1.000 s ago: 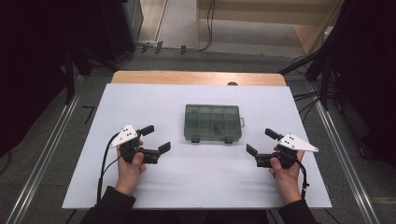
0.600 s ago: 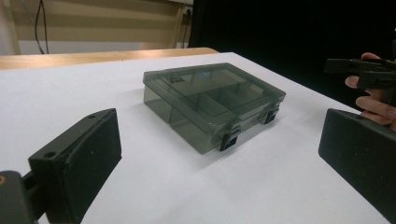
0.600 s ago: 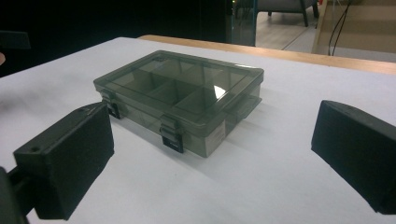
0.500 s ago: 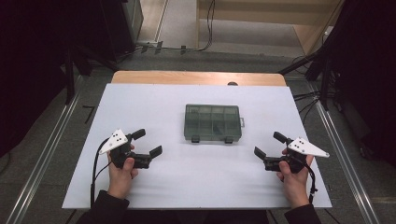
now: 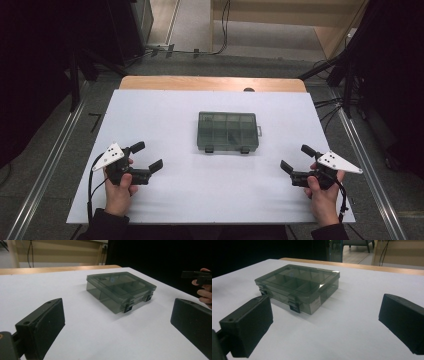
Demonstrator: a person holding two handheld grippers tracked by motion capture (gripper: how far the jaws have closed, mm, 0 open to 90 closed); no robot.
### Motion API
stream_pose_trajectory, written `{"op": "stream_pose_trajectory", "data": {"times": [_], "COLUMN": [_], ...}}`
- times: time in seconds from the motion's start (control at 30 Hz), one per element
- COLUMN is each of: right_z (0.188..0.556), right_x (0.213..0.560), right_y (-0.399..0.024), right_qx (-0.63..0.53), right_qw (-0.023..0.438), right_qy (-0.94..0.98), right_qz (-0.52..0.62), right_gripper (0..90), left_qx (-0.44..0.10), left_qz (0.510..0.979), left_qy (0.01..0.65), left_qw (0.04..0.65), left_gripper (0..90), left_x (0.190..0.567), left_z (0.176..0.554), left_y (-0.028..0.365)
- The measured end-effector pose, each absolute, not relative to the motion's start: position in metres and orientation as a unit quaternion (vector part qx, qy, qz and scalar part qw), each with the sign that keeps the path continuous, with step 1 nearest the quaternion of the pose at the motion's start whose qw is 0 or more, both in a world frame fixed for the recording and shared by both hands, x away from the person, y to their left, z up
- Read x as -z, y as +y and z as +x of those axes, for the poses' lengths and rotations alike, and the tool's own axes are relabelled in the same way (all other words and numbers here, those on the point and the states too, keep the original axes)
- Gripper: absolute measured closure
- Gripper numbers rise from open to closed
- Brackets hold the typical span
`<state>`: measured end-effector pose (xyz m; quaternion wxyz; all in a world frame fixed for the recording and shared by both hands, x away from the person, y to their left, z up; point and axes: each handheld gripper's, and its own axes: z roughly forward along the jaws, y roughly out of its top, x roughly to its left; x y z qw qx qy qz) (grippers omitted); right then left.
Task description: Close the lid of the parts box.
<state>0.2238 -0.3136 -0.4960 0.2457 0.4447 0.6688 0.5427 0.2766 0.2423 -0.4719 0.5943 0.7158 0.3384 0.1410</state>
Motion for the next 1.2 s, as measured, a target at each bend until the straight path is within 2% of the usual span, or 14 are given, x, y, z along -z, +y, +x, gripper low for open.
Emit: {"op": "stream_pose_trajectory", "data": {"times": [1.2], "right_z": [0.196], "right_x": [0.506], "right_y": [-0.36], "right_qx": [-0.527], "right_qw": [0.256], "right_qy": [0.657], "right_qz": [0.475], "right_gripper": [0.0], "left_qx": [-0.171], "left_qz": [0.698], "left_qy": [0.375], "left_qw": [0.585], "left_gripper": [0.0], "left_x": [0.477], "left_z": [0.256], "left_y": [0.309]}}
